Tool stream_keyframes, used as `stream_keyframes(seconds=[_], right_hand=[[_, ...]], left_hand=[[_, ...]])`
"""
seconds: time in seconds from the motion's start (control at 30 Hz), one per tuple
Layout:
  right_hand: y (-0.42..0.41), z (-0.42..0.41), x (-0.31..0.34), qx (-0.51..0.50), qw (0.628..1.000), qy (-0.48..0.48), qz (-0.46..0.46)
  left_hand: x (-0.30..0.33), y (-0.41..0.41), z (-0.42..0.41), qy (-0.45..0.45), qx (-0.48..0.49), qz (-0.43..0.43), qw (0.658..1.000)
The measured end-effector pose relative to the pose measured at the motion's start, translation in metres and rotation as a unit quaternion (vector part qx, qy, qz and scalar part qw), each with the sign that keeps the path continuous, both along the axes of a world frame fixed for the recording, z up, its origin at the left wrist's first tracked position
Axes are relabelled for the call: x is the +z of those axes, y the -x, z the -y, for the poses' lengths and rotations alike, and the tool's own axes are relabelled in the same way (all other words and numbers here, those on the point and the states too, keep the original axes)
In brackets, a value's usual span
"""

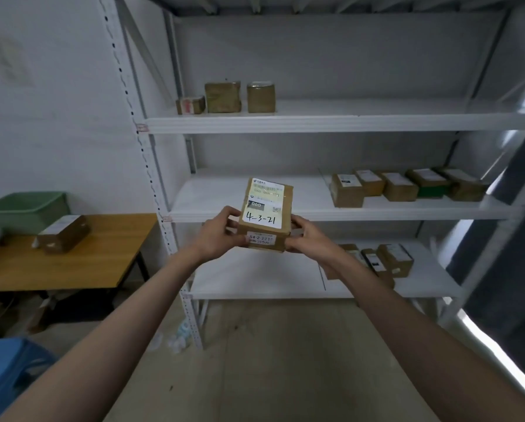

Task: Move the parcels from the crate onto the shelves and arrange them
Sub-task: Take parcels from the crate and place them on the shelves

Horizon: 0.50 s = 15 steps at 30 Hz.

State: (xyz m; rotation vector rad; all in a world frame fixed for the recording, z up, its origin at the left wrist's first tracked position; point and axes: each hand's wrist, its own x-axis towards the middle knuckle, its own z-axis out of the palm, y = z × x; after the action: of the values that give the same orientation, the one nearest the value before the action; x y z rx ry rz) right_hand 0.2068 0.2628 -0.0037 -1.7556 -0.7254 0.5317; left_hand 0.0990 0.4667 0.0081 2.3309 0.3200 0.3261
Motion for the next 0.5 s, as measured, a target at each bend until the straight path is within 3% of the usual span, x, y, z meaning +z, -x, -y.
stream_keyframes(seconds=[0.3, 0.5], right_hand=[[-0.064, 0.044, 0.015, -0.062, 0.996, 0.030, 0.058], [-0.117, 0.043, 0.059, -0.097, 0.990, 0.007, 0.101]], left_hand=[[0.008, -0.088, 0.041, 0.011, -0.043, 0.012, 0.999], [0.055, -0.150, 0.041, -0.008, -0.054, 0.051, 0.997]])
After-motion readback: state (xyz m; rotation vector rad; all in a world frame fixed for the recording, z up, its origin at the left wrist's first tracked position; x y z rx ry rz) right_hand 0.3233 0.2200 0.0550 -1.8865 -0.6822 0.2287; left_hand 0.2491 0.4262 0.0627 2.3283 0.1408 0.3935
